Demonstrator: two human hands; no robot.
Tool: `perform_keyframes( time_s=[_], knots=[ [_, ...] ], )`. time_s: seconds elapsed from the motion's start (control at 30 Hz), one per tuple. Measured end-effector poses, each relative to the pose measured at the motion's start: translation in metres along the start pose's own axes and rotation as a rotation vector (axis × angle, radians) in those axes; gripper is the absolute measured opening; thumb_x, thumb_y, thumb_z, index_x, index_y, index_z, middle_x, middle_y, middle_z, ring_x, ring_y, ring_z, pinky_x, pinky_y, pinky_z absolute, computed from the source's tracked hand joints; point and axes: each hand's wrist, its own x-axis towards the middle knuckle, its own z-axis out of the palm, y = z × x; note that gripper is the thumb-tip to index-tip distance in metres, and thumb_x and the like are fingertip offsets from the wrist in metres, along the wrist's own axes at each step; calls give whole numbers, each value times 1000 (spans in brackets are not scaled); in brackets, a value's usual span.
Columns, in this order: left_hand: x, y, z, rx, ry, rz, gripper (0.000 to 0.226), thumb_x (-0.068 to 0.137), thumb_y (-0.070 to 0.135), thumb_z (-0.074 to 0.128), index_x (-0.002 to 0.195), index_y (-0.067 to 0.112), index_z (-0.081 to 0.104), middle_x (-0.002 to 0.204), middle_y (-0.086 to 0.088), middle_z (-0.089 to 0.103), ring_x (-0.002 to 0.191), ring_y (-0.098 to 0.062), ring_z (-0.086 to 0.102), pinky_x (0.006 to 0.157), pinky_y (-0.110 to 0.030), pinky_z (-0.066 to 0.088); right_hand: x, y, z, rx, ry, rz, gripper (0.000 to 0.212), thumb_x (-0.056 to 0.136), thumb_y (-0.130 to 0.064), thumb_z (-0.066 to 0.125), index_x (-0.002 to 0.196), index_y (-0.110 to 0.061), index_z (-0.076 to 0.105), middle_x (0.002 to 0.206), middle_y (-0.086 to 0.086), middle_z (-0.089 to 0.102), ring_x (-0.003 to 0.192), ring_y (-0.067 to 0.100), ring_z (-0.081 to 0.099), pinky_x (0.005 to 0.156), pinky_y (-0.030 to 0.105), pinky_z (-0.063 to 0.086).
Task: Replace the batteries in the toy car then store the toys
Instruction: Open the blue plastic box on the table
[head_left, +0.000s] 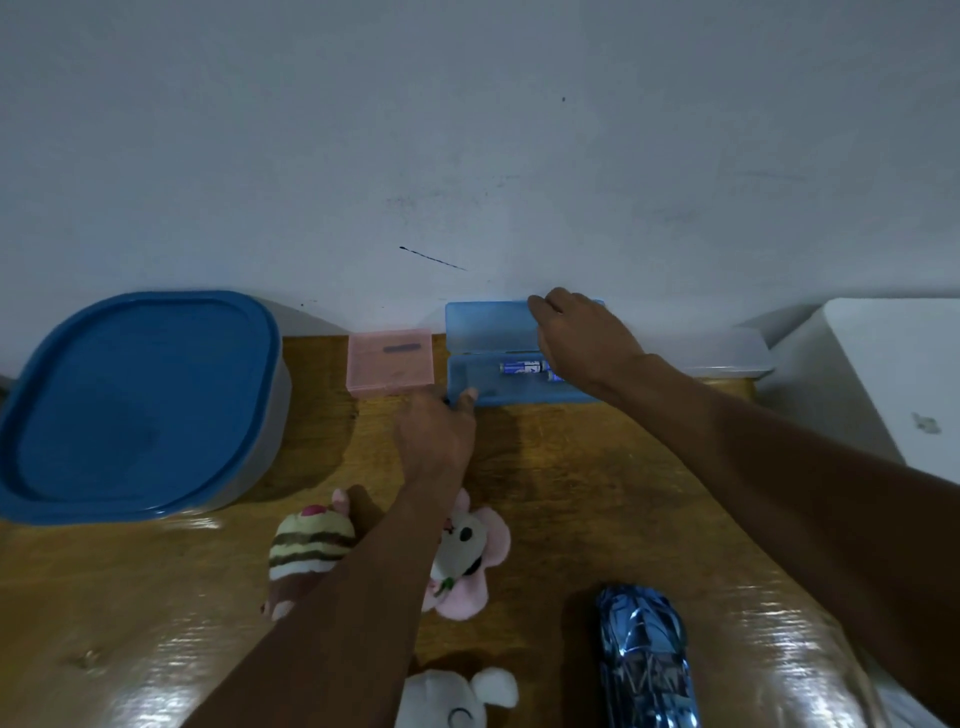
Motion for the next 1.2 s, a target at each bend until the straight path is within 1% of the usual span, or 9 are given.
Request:
perform_keyframes(
  time_s=[0.07, 0.17, 0.37, 0.43, 0.6, 0.77, 0.87, 1.0, 1.2],
  knots=[
    [0, 1, -2, 10, -6, -5, 35, 93, 38, 60, 107, 7, 70, 95, -11, 71, 85, -22, 62, 68, -26, 40, -2, 4, 1, 28, -25, -5, 59, 74, 6, 67, 130, 7, 48, 111, 26, 60, 96, 41, 60, 78, 41, 50],
    [1, 0, -5, 13, -19, 3, 36, 94, 39, 59, 107, 7, 70, 93, -9, 71, 79, -18, 57, 65, -25, 36, -7, 7, -2, 88, -32, -24, 55, 84, 2, 57, 137, 7, 41, 123, 26, 57, 106, 41, 56, 88, 46, 48],
    [6, -5, -9, -19, -66, 19, 33, 93, 37, 61, 103, 8, 72, 89, -9, 73, 78, -18, 62, 61, -24, 36, -26, 4, 1, 171, 41, 29, 25, 88, -9, 57, 111, -2, 61, 102, 18, 61, 90, 38, 60, 69, 43, 51],
    [7, -7, -10, -48, -71, 32, 31, 92, 35, 63, 104, 8, 72, 88, -10, 74, 84, -23, 67, 65, -24, 39, -34, -1, 5, 199, -3, 58, 20, 91, -15, 54, 106, -5, 62, 101, 15, 59, 91, 37, 58, 70, 42, 49],
    [3, -8, -10, -56, -13, 100, 29, 89, 32, 67, 109, 11, 70, 95, -7, 74, 85, -22, 67, 69, -27, 49, -40, -13, 19, 229, -173, 149, 37, 98, -34, 42, 129, -16, 54, 119, 10, 53, 110, 30, 49, 92, 43, 43],
    [4, -8, -10, -77, -8, 103, 28, 88, 32, 69, 107, 12, 70, 96, -7, 74, 83, -21, 67, 69, -29, 52, -42, -32, 24, 210, -165, 262, 64, 88, -58, 13, 123, -27, 56, 125, 9, 48, 112, 33, 44, 93, 48, 44],
    [3, -8, -10, -94, 0, 95, 26, 87, 31, 70, 105, 12, 70, 96, -7, 73, 83, -21, 66, 68, -25, 47, -45, -42, 25, 145, -141, 272, 57, 90, -58, 12, 112, -29, 55, 128, 8, 47, 116, 32, 43, 91, 48, 43],
    [4, -11, -8, -88, 0, 99, 26, 87, 32, 70, 103, 13, 70, 94, -6, 73, 80, -18, 65, 65, -23, 45, -47, -49, 33, 176, -172, 267, 33, 98, -51, 20, 114, -33, 43, 127, 5, 45, 114, 29, 43, 91, 49, 40],
    [6, -10, -7, -99, 10, 88, 27, 87, 32, 70, 104, 11, 71, 94, -5, 73, 83, -16, 64, 60, -20, 36, -46, -47, 38, 184, -161, 248, 34, 96, -52, 15, 112, -35, 41, 117, 1, 47, 107, 24, 43, 84, 44, 36]
  ],
)
